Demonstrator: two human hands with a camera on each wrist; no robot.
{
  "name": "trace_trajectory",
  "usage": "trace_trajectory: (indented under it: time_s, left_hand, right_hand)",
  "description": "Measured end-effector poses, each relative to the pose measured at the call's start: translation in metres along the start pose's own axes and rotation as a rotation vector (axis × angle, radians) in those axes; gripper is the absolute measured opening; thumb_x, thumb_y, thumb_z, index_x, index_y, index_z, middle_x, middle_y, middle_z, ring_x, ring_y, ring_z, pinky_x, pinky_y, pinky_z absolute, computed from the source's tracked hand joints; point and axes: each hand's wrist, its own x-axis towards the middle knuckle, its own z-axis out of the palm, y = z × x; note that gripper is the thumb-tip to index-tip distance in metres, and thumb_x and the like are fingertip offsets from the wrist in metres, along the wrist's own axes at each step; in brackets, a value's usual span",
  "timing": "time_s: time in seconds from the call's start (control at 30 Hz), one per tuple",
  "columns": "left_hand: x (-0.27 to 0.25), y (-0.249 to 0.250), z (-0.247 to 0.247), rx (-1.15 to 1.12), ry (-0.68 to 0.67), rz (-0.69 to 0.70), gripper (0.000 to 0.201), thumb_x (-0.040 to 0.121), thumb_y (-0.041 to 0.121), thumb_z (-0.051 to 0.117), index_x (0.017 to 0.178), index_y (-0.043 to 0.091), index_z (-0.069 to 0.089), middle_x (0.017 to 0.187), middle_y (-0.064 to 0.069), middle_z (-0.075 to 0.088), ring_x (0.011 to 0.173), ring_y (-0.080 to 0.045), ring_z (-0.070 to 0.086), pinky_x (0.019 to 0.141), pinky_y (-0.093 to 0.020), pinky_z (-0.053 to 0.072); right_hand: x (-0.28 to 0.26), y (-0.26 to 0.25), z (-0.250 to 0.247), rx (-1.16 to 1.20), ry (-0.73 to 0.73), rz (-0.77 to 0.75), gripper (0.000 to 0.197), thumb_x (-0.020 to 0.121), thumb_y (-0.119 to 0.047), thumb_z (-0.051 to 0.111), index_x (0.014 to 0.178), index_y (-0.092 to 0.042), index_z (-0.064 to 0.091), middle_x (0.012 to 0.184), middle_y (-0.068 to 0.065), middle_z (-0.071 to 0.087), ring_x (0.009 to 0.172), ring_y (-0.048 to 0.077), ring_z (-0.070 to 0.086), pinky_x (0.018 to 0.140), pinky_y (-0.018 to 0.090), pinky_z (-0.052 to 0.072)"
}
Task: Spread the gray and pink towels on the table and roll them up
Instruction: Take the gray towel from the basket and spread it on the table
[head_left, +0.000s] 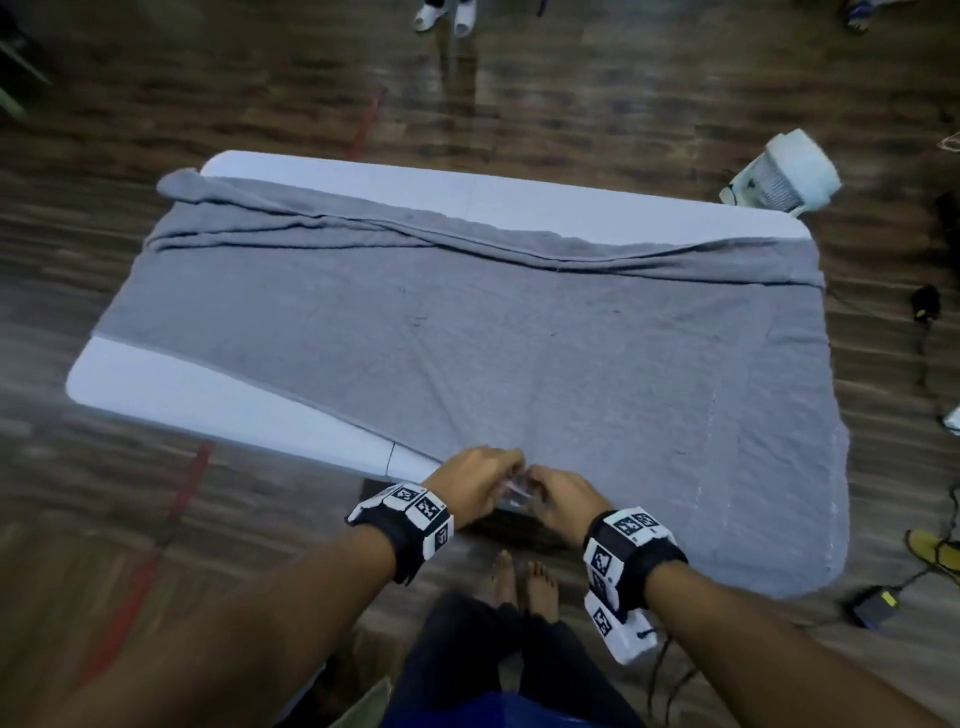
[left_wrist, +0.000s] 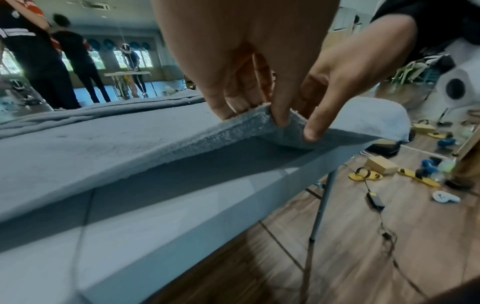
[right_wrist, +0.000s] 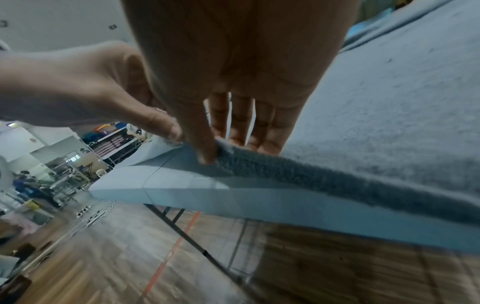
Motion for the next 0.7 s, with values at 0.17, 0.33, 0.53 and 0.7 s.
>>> trace_trajectory:
  time_s: [0.17,0.33,0.53,0.7]
  left_hand:
    - [-0.015,-0.055,-0.018,0.301,-0.047,-0.164,0.032,0.079,0.004,0.053,0.108,0.015,0.060,0.108,-0.010,0.060,0.105,-0.031,0.054,0.083,-0.037,0.039]
    - [-0.036,-0.099,-0.042,0.308,-0.097,-0.190,0.022,0.090,0.013,0.049,0.110,0.018,0.057,0.107,-0.008,0.061,0.102,-0.030,0.057,0.079,-0.035,0.039]
    - [-0.064,-0.097,-0.049,-0.033,-0.064,0.036,0.033,0.085,0.013,0.057,0.116,0.010,0.049,0.110,-0.015,0.064,0.099,-0.035,0.059,0.078,-0.039,0.046]
    - [-0.080,-0.147,-0.062,0.159,-0.130,0.018,0.035,0.080,0.007,0.056,0.115,0.011,0.050,0.113,-0.013,0.058,0.102,-0.035,0.055,0.080,-0.039,0.042]
  right_hand:
    - [-0.007,0.000,0.002,-0.034,-0.050,-0.009,0.008,0.083,-0.024,0.059,0.084,-0.032,0.057,0.079,-0.005,0.060,0.079,0.022,0.057,0.070,0.031,0.044]
    - [0.004,-0.015,-0.005,-0.092,-0.049,0.025,0.017,0.081,-0.034,0.067,0.095,-0.029,0.059,0.095,-0.005,0.061,0.090,0.018,0.058,0.080,0.031,0.048]
    - [0.055,-0.107,0.027,-0.001,0.058,-0.007,0.046,0.078,-0.041,0.072,0.118,-0.023,0.056,0.113,0.001,0.061,0.101,0.017,0.056,0.084,0.027,0.042]
    - [0.061,-0.131,0.057,-0.028,0.110,0.130,0.012,0.082,-0.029,0.063,0.094,-0.027,0.065,0.087,0.000,0.069,0.088,0.026,0.064,0.076,0.031,0.050]
